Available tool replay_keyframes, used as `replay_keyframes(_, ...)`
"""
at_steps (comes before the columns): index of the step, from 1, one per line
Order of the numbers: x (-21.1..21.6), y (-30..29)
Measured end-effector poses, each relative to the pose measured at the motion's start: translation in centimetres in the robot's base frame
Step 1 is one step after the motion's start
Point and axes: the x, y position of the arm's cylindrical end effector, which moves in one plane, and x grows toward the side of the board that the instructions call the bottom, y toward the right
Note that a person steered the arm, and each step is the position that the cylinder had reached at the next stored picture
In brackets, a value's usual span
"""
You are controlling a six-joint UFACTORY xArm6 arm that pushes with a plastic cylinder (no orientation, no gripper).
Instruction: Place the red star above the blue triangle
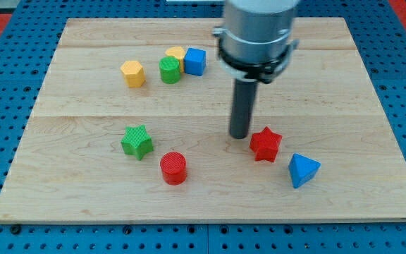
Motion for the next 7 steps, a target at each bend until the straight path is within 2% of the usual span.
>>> replay_keyframes(1,3.3,0.2)
replay_keyframes(2,0.9,2.8)
replay_keyframes(3,0.2,9.9)
replay_keyframes(5,-4.1,11.2)
replay_keyframes(6,-4.7,21.1)
replay_keyframes(7,2.6,24.3)
